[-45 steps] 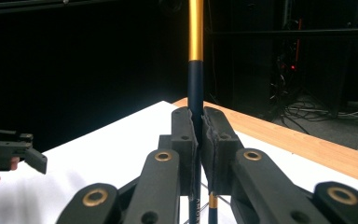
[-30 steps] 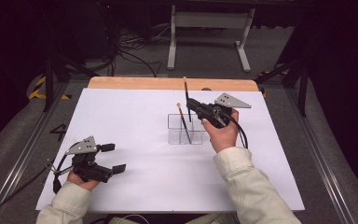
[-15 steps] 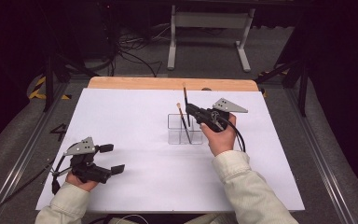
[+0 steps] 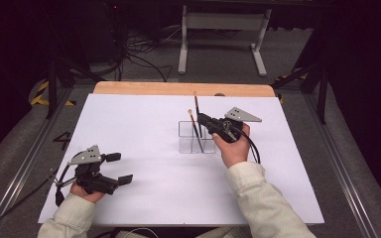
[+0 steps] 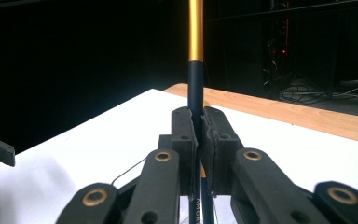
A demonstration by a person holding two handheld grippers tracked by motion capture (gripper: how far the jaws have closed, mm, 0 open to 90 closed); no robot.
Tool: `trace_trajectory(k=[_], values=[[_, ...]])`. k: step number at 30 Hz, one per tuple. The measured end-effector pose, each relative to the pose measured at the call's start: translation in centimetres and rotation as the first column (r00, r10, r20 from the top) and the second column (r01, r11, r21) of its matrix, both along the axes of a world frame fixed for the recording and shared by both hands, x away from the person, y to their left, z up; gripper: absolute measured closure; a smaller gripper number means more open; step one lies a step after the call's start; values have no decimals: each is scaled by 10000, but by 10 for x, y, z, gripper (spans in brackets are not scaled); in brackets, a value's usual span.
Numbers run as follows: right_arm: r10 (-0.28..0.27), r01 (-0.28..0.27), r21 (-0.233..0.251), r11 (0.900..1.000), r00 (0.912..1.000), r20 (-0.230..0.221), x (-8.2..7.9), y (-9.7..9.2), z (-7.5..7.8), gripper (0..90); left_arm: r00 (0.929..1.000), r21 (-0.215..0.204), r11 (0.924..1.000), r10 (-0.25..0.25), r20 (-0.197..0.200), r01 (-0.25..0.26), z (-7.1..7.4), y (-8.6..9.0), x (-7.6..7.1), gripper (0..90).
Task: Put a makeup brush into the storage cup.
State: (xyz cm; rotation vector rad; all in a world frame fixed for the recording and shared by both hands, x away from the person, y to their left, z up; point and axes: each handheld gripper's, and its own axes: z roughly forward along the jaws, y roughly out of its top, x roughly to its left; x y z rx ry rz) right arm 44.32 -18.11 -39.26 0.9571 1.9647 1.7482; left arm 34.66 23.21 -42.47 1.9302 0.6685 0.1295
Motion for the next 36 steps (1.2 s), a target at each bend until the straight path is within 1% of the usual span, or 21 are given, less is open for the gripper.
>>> trace_trajectory(k=[4,6,7,8,9,13,15,21,25,32,34,36], values=[[-33,32,-17,10000,9999,-98,-1,-1,-6,839,10000,-21,10000,16,-72,-16,0,-1,0,41],[-42,42,-11,10000,9999,-122,-1,-1,-7,838,10000,-23,10000,6,-49,-6,0,-1,0,41],[-46,46,-10,10000,9999,-147,-1,-1,-8,839,10000,63,10000,2,59,-3,0,-1,1,41],[-68,67,-34,10000,9998,-175,-2,-1,-9,839,10000,93,10000,-17,79,16,0,-1,1,41],[-61,60,-66,10000,9998,-171,-2,-1,-10,838,10000,-17,10000,-38,-25,38,0,-2,1,41],[-78,78,-23,10000,9996,-275,-2,-1,-11,838,10000,-57,10000,-56,0,56,0,-2,2,41],[-74,73,-50,10000,9994,-334,-2,-2,-12,838,10000,-87,10000,-39,-57,38,0,-2,1,41],[-91,86,-109,9999,9992,-396,-2,0,-14,838,10000,-71,10000,-39,-3,39,0,-2,1,41],[-123,117,-117,9999,9987,-489,-3,-1,-16,838,10000,-103,9999,-28,-54,27,0,-2,1,41],[-170,161,-158,9997,9981,-597,-4,-1,-20,838,10000,-90,9999,-72,-25,72,0,-3,2,41],[-158,149,-157,9998,9980,-608,-4,-1,-21,838,9999,-70,9999,-98,-86,97,0,-3,1,41],[-158,148,-168,9997,9980,-605,-4,-2,-21,837,9999,-26,9999,-134,-20,134,0,-3,2,41]])
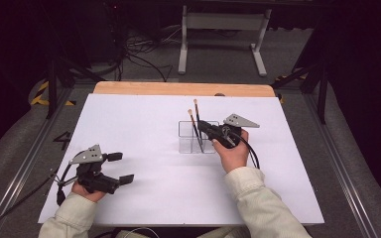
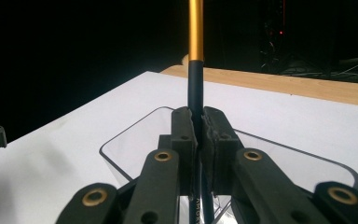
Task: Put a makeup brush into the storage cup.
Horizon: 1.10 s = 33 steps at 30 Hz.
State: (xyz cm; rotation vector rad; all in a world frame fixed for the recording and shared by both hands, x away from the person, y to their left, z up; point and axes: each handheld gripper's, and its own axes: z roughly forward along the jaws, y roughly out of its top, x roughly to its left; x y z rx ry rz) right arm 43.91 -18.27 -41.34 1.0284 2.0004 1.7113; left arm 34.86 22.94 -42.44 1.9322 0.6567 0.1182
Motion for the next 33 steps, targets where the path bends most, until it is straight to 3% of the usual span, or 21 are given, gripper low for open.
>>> trace_trajectory(k=[2,4,5,10,20,33], values=[[-16,17,20,10000,10000,-72,0,-1,0,835,10000,-42,10000,33,-28,-33,0,0,0,41],[-107,108,46,9999,9999,-128,-1,-1,1,732,10000,-65,10000,63,-19,-63,0,0,0,41],[-239,239,-5,9997,9997,49,-2,-1,1,654,10000,-44,10000,42,14,-42,0,0,0,41],[-410,419,-107,9991,9963,756,-9,-6,12,518,10000,-45,10000,54,18,-54,0,0,0,41],[-66,178,-722,9972,9882,1528,-35,-29,34,387,9999,-95,9999,111,2,-111,1,2,-2,40],[371,-161,-1308,9913,9865,1596,-59,-58,49,317,9999,-134,9998,113,9,-112,1,2,-1,39]])
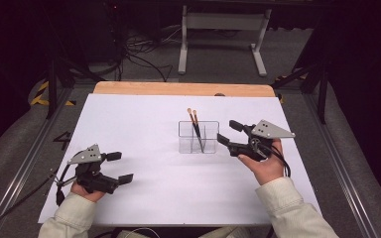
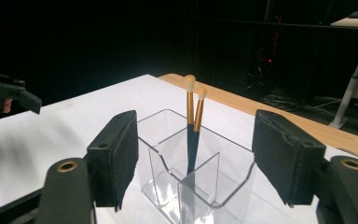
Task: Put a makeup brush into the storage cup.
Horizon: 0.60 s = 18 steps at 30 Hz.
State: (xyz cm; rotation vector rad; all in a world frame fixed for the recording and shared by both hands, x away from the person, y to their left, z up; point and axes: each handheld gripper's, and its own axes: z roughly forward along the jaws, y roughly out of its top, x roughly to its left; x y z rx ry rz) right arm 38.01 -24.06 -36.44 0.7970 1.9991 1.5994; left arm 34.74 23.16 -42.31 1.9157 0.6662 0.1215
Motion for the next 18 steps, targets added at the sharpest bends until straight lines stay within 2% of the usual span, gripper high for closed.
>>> trace_trajectory(k=[11,14,18], values=[[394,-404,-438,9982,9989,-250,-11,-21,6,275,10000,23,10000,-17,73,17,0,1,0,35],[661,-675,-551,9962,9975,-266,-13,-28,6,255,10000,0,10000,-50,77,50,0,1,0,33],[749,-766,-531,9957,9966,-329,-14,-33,5,221,9999,-47,10000,-62,114,62,1,1,-1,32]])
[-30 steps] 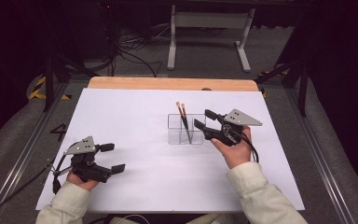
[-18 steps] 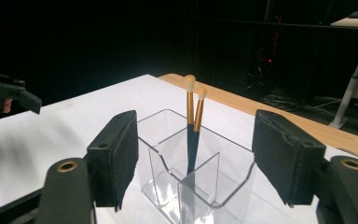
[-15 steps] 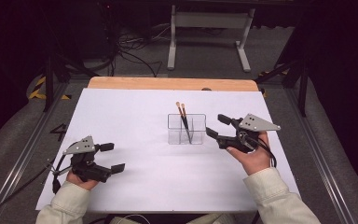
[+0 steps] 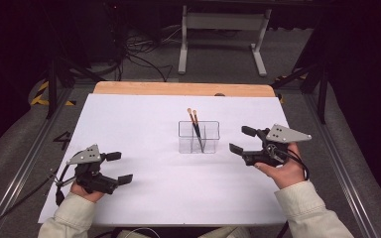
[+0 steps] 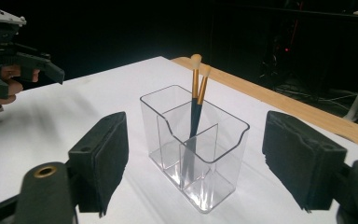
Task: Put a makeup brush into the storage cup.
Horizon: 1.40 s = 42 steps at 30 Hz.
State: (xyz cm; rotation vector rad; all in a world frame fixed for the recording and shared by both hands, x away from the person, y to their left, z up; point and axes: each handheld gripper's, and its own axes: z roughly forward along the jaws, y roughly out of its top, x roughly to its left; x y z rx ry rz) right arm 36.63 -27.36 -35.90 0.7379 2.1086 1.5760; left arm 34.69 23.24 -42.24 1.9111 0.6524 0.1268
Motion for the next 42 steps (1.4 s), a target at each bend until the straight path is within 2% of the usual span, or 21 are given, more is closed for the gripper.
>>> trace_trajectory(k=[3,6,9,13,18,21,25,30,38,42], values=[[108,-108,75,9999,9999,-46,-1,-2,0,208,10000,-36,10000,-6,-58,6,0,0,-1,30],[168,-168,35,9999,9998,44,-3,-6,0,196,10000,-34,10000,-84,49,84,0,0,0,26],[343,-343,-34,9994,9994,-53,-4,-9,-1,182,9998,-88,9999,-144,98,145,0,0,-1,17],[514,-520,-498,9974,9986,-132,-8,-10,-9,181,9994,-89,9998,-202,275,205,0,2,-4,8],[612,-619,-747,9953,9981,-114,-12,-9,-21,181,9990,-342,9993,-159,410,173,-3,11,-9,7],[605,-614,-798,9949,9981,-140,-13,-9,-27,182,9991,-478,9988,-88,419,108,-4,13,-11,7],[470,-476,-512,9976,9988,-114,-16,-11,-34,205,9990,-534,9986,-14,452,38,-5,17,-13,7],[419,-427,-418,9982,9989,-207,-18,-12,-43,205,9989,-589,9983,36,477,-8,-6,18,-14,7],[342,-382,-795,9961,9981,-508,-22,-14,-59,205,9991,-667,9976,228,356,-204,-10,19,-13,7],[215,-248,-738,9970,9987,-458,-23,-15,-66,206,9991,-731,9969,318,269,-298,-12,19,-12,7]])
